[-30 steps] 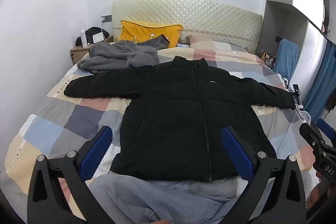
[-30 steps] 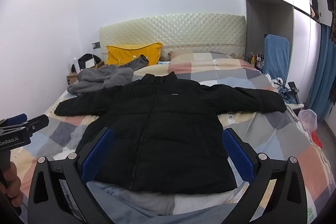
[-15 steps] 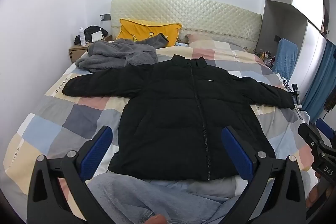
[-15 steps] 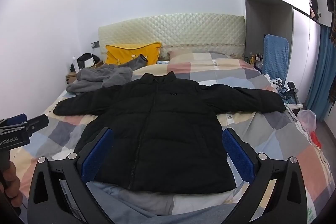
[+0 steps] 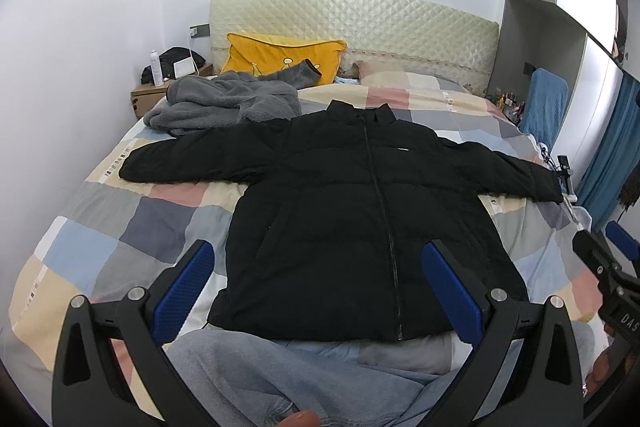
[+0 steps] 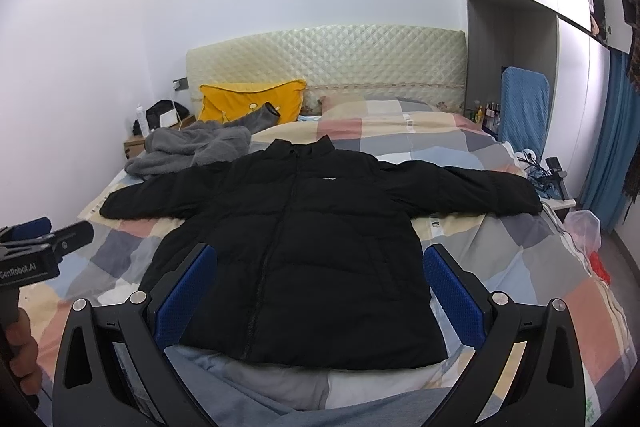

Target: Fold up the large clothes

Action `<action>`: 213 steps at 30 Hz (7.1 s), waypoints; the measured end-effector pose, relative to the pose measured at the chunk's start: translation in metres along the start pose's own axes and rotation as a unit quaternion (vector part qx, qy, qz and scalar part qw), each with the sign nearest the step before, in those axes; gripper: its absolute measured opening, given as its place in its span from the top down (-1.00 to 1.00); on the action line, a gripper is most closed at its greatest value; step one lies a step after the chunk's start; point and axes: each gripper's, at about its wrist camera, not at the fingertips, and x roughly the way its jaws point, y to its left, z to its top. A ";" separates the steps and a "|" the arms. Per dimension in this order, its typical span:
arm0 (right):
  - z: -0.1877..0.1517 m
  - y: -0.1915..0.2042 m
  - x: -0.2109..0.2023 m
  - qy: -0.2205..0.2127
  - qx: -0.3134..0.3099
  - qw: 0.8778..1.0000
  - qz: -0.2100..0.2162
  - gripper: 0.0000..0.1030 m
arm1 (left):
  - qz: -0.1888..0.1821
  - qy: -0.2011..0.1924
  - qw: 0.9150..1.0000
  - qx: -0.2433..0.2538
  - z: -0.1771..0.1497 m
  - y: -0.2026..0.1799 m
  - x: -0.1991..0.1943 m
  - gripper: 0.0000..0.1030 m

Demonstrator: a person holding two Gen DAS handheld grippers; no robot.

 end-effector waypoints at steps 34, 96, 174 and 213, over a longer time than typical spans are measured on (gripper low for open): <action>-0.003 -0.007 -0.023 -0.007 0.020 1.000 0.007 -1.00 | -0.021 0.002 1.000 -0.008 0.002 -0.005 -0.016 -1.00; 0.084 -0.317 0.198 0.012 0.148 0.983 -0.108 -1.00 | -0.100 -0.065 0.993 -0.017 0.124 -0.069 0.143 -1.00; 0.324 -0.176 0.191 -0.151 0.096 0.983 -0.030 0.77 | -0.036 -0.018 0.999 0.011 0.043 0.039 0.234 -1.00; 0.038 0.252 0.509 0.201 -0.158 0.943 0.212 0.55 | 0.002 0.040 0.992 -0.123 0.028 0.160 0.296 -1.00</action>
